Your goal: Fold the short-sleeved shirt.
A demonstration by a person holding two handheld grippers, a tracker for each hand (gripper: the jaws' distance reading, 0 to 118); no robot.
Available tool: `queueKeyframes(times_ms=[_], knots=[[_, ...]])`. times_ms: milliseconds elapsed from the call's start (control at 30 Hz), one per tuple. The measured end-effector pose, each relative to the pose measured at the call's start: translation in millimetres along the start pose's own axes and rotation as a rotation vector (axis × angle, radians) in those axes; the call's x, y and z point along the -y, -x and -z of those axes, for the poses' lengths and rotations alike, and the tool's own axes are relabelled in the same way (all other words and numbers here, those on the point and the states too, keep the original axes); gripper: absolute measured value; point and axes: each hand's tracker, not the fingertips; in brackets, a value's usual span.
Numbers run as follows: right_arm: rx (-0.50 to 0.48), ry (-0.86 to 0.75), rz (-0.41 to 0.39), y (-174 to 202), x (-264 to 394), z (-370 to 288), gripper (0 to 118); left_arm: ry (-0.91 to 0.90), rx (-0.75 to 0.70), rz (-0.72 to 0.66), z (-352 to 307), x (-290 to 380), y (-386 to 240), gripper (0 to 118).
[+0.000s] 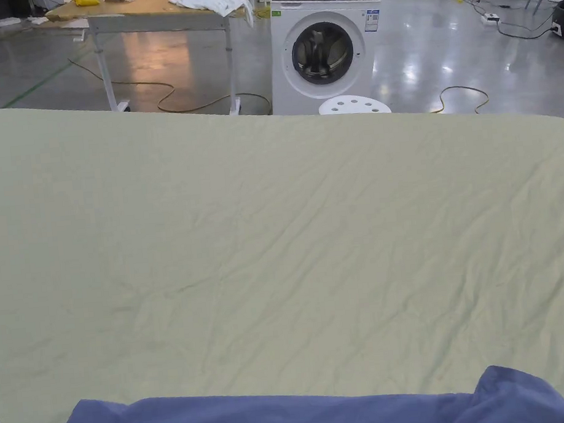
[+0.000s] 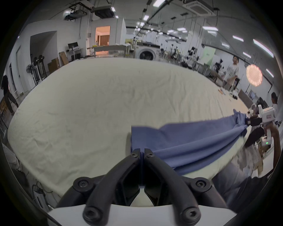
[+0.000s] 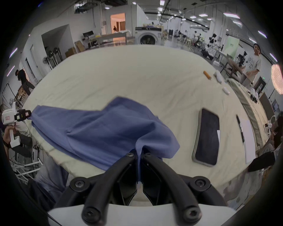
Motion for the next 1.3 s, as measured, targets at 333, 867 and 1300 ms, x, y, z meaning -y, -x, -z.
queueKeyframes(times_ms=[333,867,1300], knots=[[0.029,0.022,-0.014,-0.5,6.9,37.9,11,0.037,-0.055,-0.005,5.8,24.9,-17.0,11],[0.207,-0.484,-0.006,55.5,-88.6,-25.8,75,-0.392,-0.134,0.042,-7.7,-68.8,-77.7,55],[0.185,-0.944,0.079,131.5,-137.8,-2.7,13,-0.73,-0.202,0.081,3.8,-111.9,-125.5,2]])
